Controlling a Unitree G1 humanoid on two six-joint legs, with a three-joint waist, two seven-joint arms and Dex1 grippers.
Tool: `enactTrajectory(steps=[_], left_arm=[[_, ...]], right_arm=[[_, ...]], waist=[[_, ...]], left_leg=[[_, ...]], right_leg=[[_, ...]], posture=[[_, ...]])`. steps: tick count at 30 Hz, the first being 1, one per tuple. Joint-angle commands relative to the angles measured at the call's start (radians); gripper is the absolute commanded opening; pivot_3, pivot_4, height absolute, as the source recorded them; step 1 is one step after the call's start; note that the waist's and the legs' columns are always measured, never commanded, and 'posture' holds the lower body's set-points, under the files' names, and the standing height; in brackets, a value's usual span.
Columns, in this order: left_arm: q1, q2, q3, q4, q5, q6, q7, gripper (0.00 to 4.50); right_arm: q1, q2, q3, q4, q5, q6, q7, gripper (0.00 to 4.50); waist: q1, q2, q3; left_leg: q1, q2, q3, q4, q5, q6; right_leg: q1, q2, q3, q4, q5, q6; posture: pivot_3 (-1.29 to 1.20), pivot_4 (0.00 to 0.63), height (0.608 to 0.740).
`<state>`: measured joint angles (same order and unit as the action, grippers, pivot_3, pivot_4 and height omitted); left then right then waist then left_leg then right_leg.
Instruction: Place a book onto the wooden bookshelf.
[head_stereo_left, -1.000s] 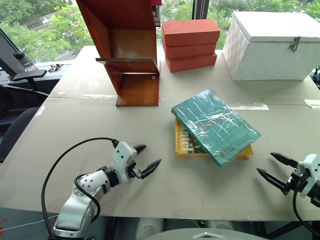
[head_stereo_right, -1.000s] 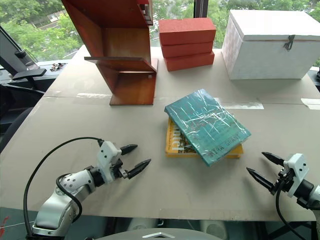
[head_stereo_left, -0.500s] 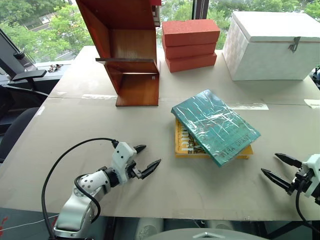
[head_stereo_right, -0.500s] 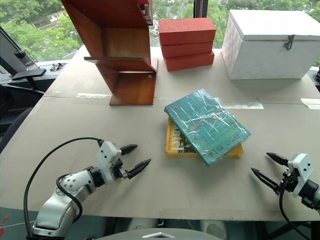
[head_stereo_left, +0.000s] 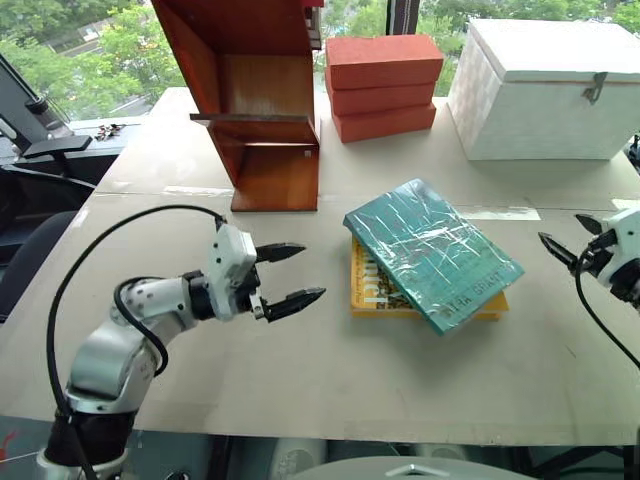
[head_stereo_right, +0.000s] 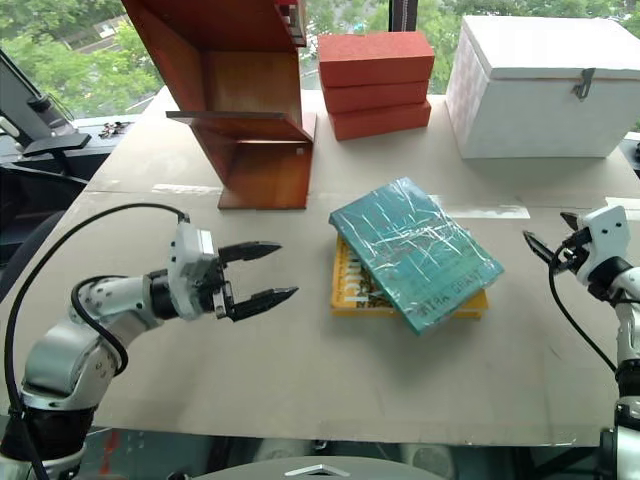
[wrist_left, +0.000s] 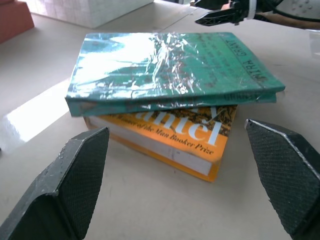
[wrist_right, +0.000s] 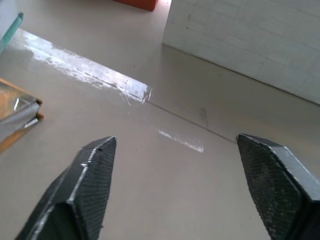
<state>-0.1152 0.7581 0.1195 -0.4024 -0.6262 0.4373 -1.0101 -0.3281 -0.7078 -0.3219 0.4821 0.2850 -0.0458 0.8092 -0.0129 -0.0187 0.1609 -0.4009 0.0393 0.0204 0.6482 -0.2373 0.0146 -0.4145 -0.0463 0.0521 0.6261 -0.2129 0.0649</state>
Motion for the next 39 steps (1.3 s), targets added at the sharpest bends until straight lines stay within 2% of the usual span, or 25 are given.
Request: enactTrajectory(steps=[1, 2, 6, 14, 24, 34, 39], left_arm=[[-0.038, 0.062, 0.040, -0.012, -0.051, 0.028, -0.069, 4.50], [-0.048, 0.076, 0.040, -0.011, -0.058, 0.039, -0.082, 4.50], [-0.075, 0.117, 0.046, -0.006, -0.084, 0.071, -0.123, 4.50], [-0.047, 0.122, 0.044, -0.002, -0.059, 0.060, -0.135, 4.50], [0.021, 0.107, 0.009, 0.025, -0.017, 0.038, -0.151, 4.50], [0.042, 0.099, -0.002, 0.077, 0.023, -0.010, -0.174, 4.50], [0.049, 0.098, 0.010, 0.097, 0.029, -0.034, -0.189, 4.50]], right_arm=[[-0.012, 0.011, 0.032, -0.042, 0.027, 0.010, 0.064, 2.27], [-0.012, 0.017, 0.043, -0.054, 0.035, 0.017, 0.082, 1.92], [0.034, 0.025, 0.082, -0.184, 0.103, 0.088, 0.188, 0.04], [0.196, -0.006, 0.124, -0.496, 0.211, 0.280, 0.284, 0.04], [0.258, 0.017, 0.210, -0.736, 0.251, 0.420, 0.242, 0.04], [0.264, 0.026, 0.229, -0.794, 0.255, 0.442, 0.214, 0.04], [0.191, 0.017, 0.147, -0.660, 0.216, 0.382, 0.157, 0.04]], waist=[[-0.002, 0.000, 0.000], [-0.002, 0.000, 0.000], [-0.001, 0.001, 0.001], [0.000, 0.000, 0.001], [0.000, 0.000, 0.001], [-0.001, -0.001, 0.002], [0.000, -0.002, 0.002]], left_leg=[[0.000, 0.000, 0.000, 0.000, 0.000, 0.000], [0.000, 0.000, 0.000, 0.000, -0.001, 0.001], [0.000, 0.000, 0.001, 0.000, -0.003, 0.004], [0.001, 0.000, 0.001, 0.003, -0.003, 0.004], [0.002, 0.000, 0.001, 0.003, -0.003, 0.004], [0.002, 0.000, 0.001, 0.003, -0.003, 0.004], [0.002, 0.000, 0.001, 0.004, -0.003, 0.004]], right_leg=[[0.000, 0.000, 0.000, 0.000, 0.001, 0.003], [0.000, 0.000, 0.000, 0.000, 0.002, 0.004], [0.000, 0.000, 0.000, -0.001, 0.001, 0.005], [0.001, 0.000, 0.001, 0.001, -0.001, 0.002], [0.001, 0.000, 0.001, 0.001, -0.002, 0.003], [0.001, 0.000, 0.001, 0.001, -0.002, 0.003], [0.001, 0.000, 0.001, 0.001, -0.001, 0.001]], posture=[[0.00, 0.150, 0.740], [0.00, 0.150, 0.740], [0.00, 0.150, 0.740], [0.00, 0.150, 0.740], [0.00, 0.150, 0.740], [0.00, 0.150, 0.740], [0.00, 0.150, 0.740]])
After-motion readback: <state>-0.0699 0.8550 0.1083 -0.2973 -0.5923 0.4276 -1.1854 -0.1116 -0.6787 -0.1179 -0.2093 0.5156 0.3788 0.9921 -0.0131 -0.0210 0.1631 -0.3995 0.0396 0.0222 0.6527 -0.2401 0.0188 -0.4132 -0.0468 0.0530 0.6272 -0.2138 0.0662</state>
